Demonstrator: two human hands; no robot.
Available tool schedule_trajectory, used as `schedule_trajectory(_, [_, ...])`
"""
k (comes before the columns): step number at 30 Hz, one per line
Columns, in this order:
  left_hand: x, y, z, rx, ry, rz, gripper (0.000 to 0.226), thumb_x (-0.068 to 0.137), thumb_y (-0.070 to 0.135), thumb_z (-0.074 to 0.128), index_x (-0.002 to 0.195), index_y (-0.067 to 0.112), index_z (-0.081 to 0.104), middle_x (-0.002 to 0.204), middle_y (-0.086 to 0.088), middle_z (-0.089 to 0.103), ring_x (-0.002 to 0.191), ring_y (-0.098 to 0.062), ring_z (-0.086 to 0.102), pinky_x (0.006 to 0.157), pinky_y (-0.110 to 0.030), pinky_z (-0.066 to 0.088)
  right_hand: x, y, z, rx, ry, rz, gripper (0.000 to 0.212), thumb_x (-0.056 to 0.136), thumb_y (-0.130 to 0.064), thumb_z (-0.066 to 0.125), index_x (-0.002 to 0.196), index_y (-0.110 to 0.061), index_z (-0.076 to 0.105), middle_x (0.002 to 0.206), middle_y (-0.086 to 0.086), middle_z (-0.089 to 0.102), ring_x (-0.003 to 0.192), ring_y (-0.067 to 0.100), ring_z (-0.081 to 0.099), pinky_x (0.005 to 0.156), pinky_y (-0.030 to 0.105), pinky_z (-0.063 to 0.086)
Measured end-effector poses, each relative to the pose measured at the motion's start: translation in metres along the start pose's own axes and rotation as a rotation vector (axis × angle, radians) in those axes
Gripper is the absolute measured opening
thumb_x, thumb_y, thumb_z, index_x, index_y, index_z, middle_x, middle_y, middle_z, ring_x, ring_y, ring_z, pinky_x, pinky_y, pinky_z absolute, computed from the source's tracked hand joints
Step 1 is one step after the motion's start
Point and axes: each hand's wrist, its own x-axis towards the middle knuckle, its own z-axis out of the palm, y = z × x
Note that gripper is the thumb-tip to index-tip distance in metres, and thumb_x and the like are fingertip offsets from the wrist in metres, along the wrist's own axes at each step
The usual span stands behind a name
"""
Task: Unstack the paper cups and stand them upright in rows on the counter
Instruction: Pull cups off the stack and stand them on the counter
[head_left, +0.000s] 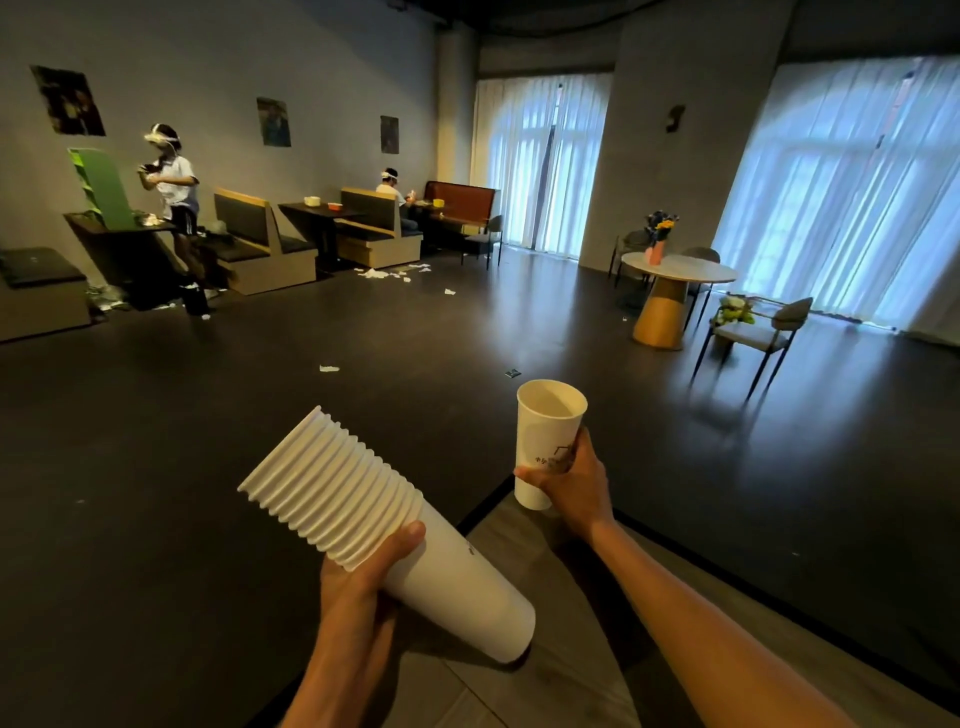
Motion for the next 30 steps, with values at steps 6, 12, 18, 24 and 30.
schedule_trajectory(6, [-0.004, -0.002, 0.006, 0.021, -0.059, 0.018, 0.115, 0.011, 0.05, 0.095, 0.118, 0.036, 0.058, 0.116, 0.002, 0.068, 0.107, -0.02, 0.064, 0.08, -0.039, 0.052, -0.01, 0.005, -0.006, -0.033, -0.08, 0.102, 0.101, 0.064, -0.031, 0.091, 0.142, -0.014, 0.029, 0.134, 0.006, 0.052, 0.121, 0.024, 0.055, 0.095, 0.04, 0.053])
schedule_trajectory(12, [-0.014, -0.01, 0.007, -0.003, -0.135, -0.104, 0.104, 0.02, 0.039, 0.096, 0.116, 0.033, 0.058, 0.117, -0.003, 0.068, 0.111, -0.026, 0.062, 0.091, -0.049, 0.051, -0.099, -0.008, -0.025, 0.039, -0.266, 0.272, 0.041, 0.08, -0.055, 0.066, 0.103, -0.022, 0.062, 0.099, 0.003, 0.069, 0.086, 0.015, 0.069, 0.071, 0.024, 0.055])
schedule_trajectory(18, [-0.033, -0.018, 0.01, -0.12, -0.093, -0.192, 0.11, 0.018, 0.033, 0.097, 0.121, 0.029, 0.057, 0.125, -0.008, 0.065, 0.116, -0.03, 0.059, 0.1, -0.055, 0.047, -0.159, -0.056, -0.041, 0.151, -0.705, 0.285, 0.056, 0.085, -0.07, 0.041, 0.119, -0.029, 0.057, 0.111, -0.003, 0.065, 0.098, 0.012, 0.066, 0.086, 0.026, 0.053])
schedule_trajectory(24, [-0.043, -0.007, 0.001, -0.11, -0.112, -0.151, 0.113, 0.028, 0.035, 0.097, 0.133, 0.025, 0.055, 0.128, -0.011, 0.066, 0.12, -0.032, 0.06, 0.101, -0.061, 0.047, -0.18, -0.067, -0.034, -0.102, -0.674, 0.136, 0.075, 0.066, -0.059, 0.081, 0.13, -0.037, 0.049, 0.117, -0.018, 0.055, 0.109, 0.004, 0.055, 0.092, 0.027, 0.054])
schedule_trajectory(30, [-0.048, 0.01, -0.005, -0.087, -0.112, -0.055, 0.115, 0.025, 0.043, 0.098, 0.131, 0.024, 0.057, 0.125, -0.011, 0.067, 0.118, -0.031, 0.062, 0.096, -0.055, 0.051, -0.192, -0.061, -0.028, -0.282, -0.416, -0.013, 0.084, 0.057, -0.065, 0.082, 0.128, -0.052, 0.037, 0.116, -0.032, 0.035, 0.117, -0.002, 0.04, 0.103, 0.03, 0.045])
